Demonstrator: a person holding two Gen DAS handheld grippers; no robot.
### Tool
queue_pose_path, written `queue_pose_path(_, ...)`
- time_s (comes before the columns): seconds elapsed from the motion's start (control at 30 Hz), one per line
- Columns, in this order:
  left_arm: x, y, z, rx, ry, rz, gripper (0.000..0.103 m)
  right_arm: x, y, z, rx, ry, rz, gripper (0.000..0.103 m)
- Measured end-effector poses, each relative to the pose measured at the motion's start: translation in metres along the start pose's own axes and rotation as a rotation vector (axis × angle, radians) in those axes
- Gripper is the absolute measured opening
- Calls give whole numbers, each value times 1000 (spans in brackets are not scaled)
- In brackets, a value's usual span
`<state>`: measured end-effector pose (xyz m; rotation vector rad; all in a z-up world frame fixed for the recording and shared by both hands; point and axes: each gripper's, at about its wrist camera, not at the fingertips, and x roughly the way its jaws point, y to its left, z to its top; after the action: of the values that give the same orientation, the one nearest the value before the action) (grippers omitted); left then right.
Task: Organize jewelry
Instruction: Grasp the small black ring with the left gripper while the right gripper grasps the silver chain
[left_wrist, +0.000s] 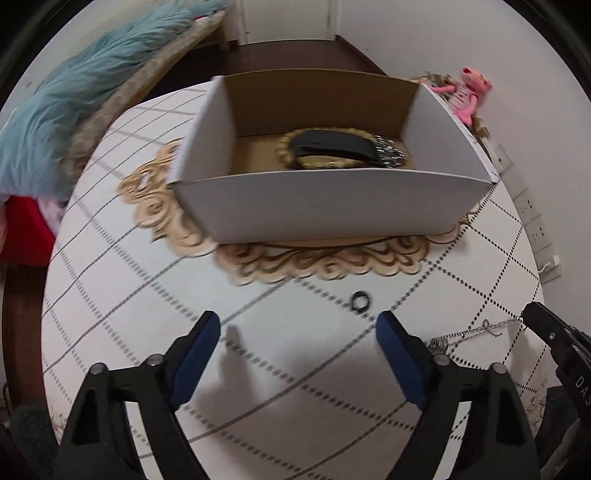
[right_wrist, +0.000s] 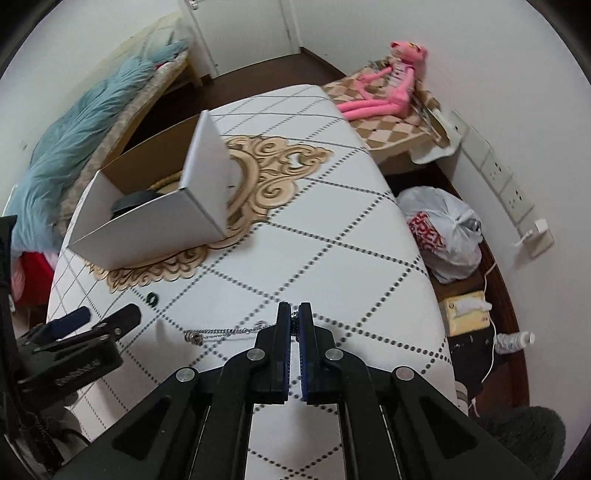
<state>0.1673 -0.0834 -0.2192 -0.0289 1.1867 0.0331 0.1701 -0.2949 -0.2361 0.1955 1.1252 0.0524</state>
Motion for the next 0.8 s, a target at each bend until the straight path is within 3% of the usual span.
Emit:
queue_pose_path(0.07,3,-4,1,15,-4,2,67,2,-5,1,21,0,1,4)
queue_pose_path(0.2,7,-12,2,41,-4,-5,49,7,-13,3,56,4,5,4)
queue_pose_path(0.37,8,-21,4,74,-29,-24,17,15,-15,2,76,19,9,4)
queue_pose_path(0.43,8,-23,4,82,-34,-28,9,17,-15,1,79,23,11,4)
queue_pose_path(0.8,-31,-11,4,68,-106,-83,10,-18,-2,12,54,-16,84,4)
